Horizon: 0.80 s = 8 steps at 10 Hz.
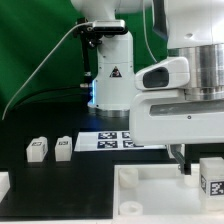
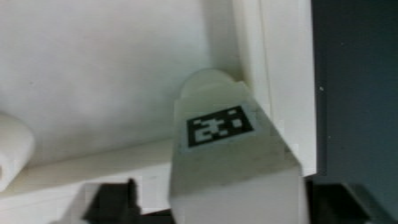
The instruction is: Assemble one leg
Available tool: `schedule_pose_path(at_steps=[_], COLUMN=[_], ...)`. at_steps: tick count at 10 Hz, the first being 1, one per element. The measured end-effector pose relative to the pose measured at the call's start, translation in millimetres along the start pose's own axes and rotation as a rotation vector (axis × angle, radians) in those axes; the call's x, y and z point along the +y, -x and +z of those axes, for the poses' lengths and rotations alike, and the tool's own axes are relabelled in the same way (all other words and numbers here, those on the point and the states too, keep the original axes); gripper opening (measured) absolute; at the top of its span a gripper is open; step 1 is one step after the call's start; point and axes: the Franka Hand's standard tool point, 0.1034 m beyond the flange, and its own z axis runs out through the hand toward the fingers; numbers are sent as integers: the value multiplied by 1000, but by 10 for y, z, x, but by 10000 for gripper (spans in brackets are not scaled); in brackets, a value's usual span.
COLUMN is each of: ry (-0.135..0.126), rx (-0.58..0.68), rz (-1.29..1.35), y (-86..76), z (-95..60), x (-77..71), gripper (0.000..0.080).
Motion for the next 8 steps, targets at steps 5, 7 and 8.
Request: schedule_pose_path(at_steps=[5,7,8], ry=[25,33,22], rx=[-46,-107,-125], rz=[664,1082,1380], y=[-34,-38,-32], z=[23,31,30], x=[7,6,-3], gripper=[291,291,293])
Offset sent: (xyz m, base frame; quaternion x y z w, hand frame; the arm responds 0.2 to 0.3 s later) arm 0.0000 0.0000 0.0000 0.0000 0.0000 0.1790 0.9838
